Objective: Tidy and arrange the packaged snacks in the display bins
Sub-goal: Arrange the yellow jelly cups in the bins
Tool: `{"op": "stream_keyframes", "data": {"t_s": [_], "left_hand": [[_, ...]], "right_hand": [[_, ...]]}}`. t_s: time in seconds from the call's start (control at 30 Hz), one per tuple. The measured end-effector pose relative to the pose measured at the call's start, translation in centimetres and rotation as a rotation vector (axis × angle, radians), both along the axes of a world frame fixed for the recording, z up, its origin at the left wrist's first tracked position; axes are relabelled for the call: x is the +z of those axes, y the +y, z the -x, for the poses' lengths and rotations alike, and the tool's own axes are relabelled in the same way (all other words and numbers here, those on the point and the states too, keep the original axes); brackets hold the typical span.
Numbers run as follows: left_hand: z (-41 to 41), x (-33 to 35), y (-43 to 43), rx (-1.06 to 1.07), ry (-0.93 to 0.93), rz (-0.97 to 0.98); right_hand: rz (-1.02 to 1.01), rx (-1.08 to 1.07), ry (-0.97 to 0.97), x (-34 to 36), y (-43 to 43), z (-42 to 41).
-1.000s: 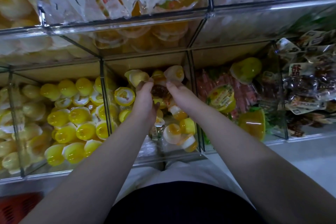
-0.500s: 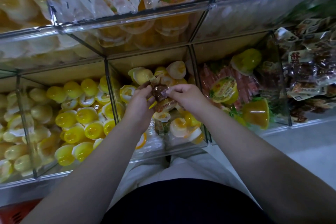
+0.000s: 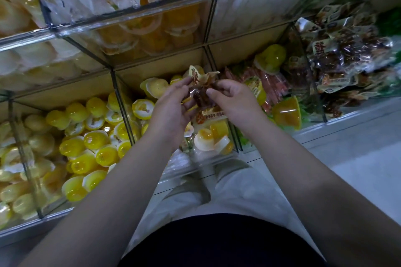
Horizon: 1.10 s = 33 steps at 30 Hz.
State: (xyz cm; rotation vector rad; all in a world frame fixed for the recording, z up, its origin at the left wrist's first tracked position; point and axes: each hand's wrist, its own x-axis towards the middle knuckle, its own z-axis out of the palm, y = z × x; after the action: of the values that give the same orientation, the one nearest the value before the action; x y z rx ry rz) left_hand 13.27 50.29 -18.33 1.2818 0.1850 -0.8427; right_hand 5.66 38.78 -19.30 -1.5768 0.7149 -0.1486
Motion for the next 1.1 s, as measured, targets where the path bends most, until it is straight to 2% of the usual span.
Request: {"op": "stream_keyframes", "data": {"t_s": [0.33, 0.67, 1.1], "left_hand": [[2.6, 1.5, -8.4, -0.034, -0.044, 0.022], [5.8, 1.6, -20.0, -0.075, -0.016, 0.022], [8.7, 1.5, -28.9, -0.199, -0.047, -0.012]], "right_hand": [[-0.010, -0.123, -0.020, 1.9, -7.9, 2.9], [0.141, -0.218, -0.017, 0.8, -19.4, 5.4], [0.407, -0.254, 0.024, -0.1, -28.0, 7.4]]}}
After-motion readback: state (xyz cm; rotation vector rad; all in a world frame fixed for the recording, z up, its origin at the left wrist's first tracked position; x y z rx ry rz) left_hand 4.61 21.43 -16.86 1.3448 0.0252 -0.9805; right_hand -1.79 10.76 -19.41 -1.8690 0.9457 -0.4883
